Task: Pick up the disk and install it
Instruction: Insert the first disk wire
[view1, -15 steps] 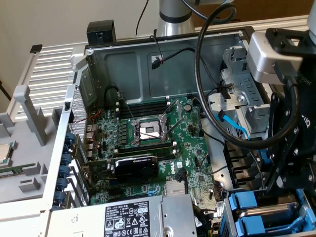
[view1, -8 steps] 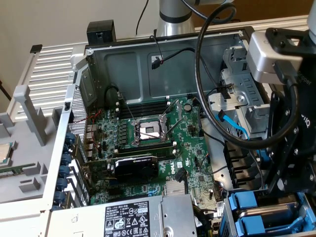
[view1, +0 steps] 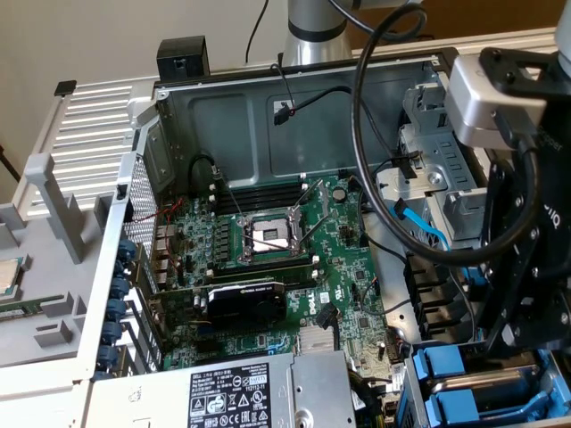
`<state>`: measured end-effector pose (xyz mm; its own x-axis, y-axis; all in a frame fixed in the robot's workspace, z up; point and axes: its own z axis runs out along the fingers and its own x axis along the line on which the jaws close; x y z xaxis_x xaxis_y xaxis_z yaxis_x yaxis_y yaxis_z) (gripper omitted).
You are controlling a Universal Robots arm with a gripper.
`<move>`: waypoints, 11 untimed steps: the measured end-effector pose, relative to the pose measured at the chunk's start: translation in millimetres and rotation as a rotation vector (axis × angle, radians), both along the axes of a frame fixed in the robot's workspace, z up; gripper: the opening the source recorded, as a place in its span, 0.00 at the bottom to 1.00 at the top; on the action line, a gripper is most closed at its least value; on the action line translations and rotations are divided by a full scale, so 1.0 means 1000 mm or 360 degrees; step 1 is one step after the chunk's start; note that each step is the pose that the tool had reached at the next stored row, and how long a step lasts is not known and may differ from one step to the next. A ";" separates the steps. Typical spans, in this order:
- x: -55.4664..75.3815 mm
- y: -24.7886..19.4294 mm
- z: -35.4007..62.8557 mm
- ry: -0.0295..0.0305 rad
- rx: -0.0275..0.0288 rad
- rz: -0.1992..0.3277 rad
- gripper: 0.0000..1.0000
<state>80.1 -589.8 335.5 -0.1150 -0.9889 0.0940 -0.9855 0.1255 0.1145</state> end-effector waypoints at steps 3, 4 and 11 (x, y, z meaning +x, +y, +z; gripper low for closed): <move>-0.001 0.0002 0.0041 -0.00010 -0.00062 0.0000 0.31; -0.001 0.0002 0.0066 -0.00012 -0.00086 0.0000 0.31; -0.001 0.0002 0.0250 -0.00038 -0.00161 0.0000 0.31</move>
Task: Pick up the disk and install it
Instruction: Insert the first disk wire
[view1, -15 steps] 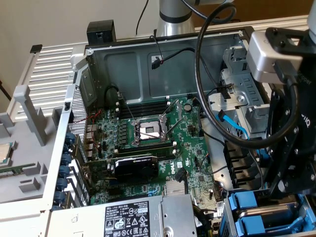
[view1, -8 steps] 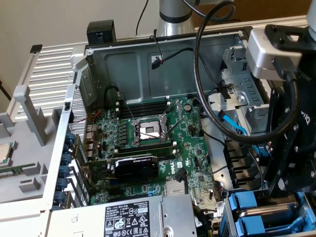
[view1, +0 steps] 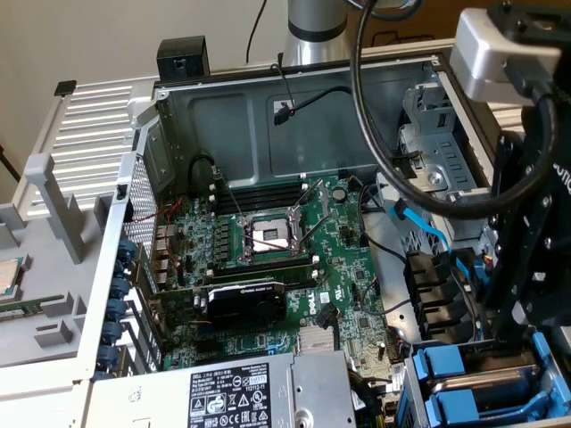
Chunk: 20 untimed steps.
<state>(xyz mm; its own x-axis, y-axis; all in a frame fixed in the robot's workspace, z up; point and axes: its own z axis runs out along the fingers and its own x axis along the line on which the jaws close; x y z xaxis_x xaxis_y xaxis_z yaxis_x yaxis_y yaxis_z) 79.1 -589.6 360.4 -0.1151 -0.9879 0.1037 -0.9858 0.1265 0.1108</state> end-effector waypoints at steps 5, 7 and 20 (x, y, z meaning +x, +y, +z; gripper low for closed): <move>0.000 0.0000 0.0105 -0.00024 -0.00079 0.0000 0.31; 0.000 0.0000 0.0146 -0.00039 -0.00116 0.0000 0.31; 0.000 0.0000 0.0354 -0.00128 -0.00220 0.0000 0.31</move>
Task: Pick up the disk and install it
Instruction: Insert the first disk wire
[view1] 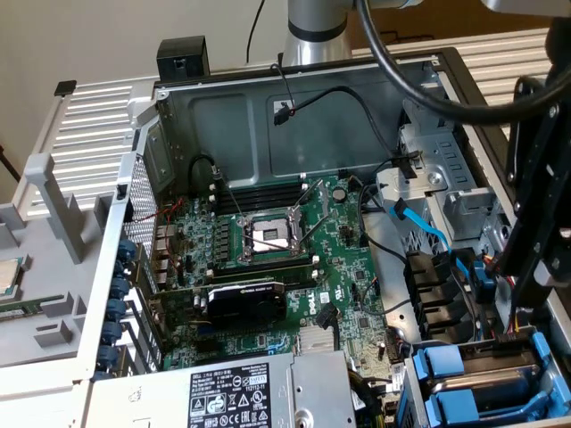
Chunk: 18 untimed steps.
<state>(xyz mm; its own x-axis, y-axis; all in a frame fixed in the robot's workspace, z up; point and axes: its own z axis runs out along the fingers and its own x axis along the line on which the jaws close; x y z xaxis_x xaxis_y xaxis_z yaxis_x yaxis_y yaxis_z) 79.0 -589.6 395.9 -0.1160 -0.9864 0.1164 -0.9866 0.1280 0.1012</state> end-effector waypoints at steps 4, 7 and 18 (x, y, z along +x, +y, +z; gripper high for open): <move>0.000 0.0000 0.0062 -0.00026 -0.00001 0.0000 0.31; 0.000 0.0000 0.0064 -0.00033 0.00001 0.0000 0.31; 0.000 0.0000 0.0064 -0.00031 0.00001 0.0000 0.31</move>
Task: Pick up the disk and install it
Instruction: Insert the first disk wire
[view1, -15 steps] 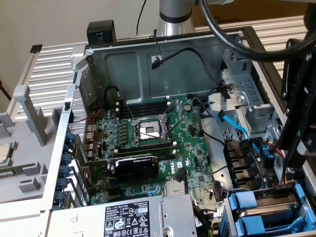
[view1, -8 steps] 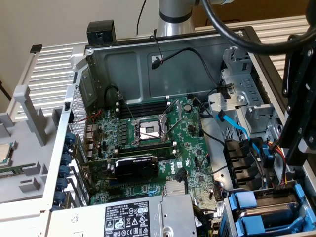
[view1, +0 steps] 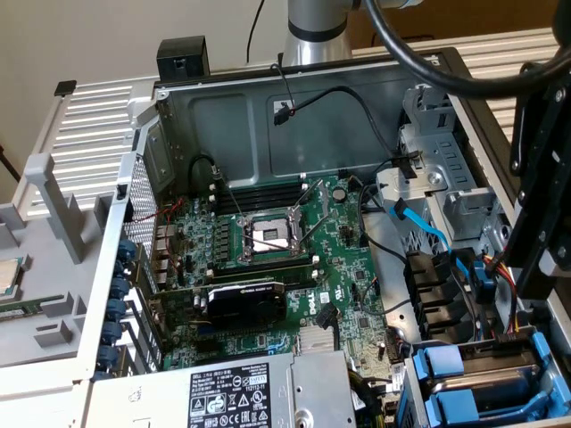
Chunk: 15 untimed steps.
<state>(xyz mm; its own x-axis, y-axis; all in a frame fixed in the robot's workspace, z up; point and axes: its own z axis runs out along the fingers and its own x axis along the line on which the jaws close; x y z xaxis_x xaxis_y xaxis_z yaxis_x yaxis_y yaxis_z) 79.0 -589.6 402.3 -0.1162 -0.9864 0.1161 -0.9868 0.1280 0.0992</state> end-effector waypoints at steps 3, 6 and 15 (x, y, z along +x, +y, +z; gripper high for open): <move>0.000 0.0000 0.0000 0.00000 -0.00001 0.0000 0.31; 0.000 0.0001 0.0000 0.00000 -0.00001 0.0000 0.31; -0.004 0.0125 -0.0015 -0.00154 0.00003 0.0004 0.31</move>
